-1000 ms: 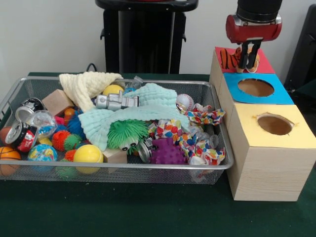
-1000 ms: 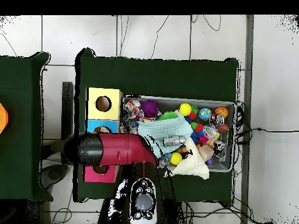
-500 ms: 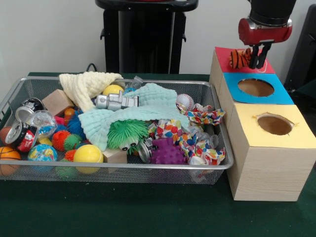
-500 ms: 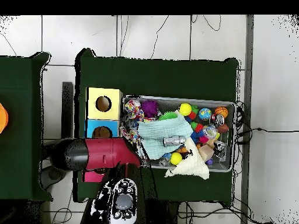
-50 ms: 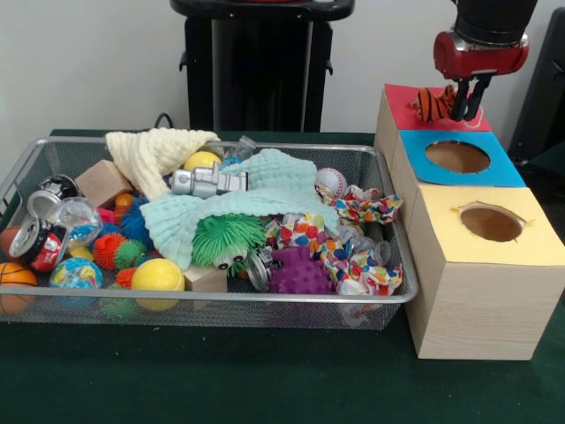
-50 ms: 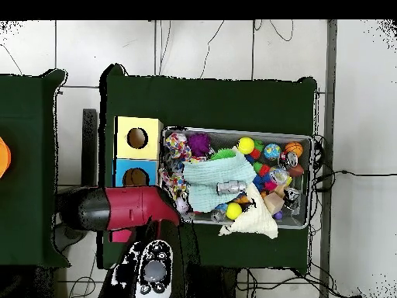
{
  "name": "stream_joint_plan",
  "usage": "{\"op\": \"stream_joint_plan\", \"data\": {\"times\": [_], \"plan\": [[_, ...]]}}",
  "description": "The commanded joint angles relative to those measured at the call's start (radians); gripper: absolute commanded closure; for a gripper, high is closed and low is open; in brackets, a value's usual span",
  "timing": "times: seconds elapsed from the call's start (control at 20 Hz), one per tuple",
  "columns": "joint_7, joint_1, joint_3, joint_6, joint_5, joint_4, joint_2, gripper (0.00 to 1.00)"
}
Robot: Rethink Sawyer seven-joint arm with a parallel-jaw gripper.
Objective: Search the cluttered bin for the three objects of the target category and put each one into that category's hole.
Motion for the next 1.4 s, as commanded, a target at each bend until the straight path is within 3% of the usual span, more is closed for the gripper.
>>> {"op": "stream_joint_plan", "data": {"times": [0.05, 0.75, 1.1, 1.4], "plan": [[0.207, -0.039, 0.002, -0.091, 0.005, 0.050, 0.053, 1.00], [0.181, -0.066, 0.012, -0.105, 0.004, 0.077, 0.042, 1.00], [0.185, -0.061, 0.020, -0.128, 0.008, 0.171, -0.023, 1.00], [0.189, -0.051, 0.016, -0.143, 0.005, 0.188, -0.027, 1.00]]}}
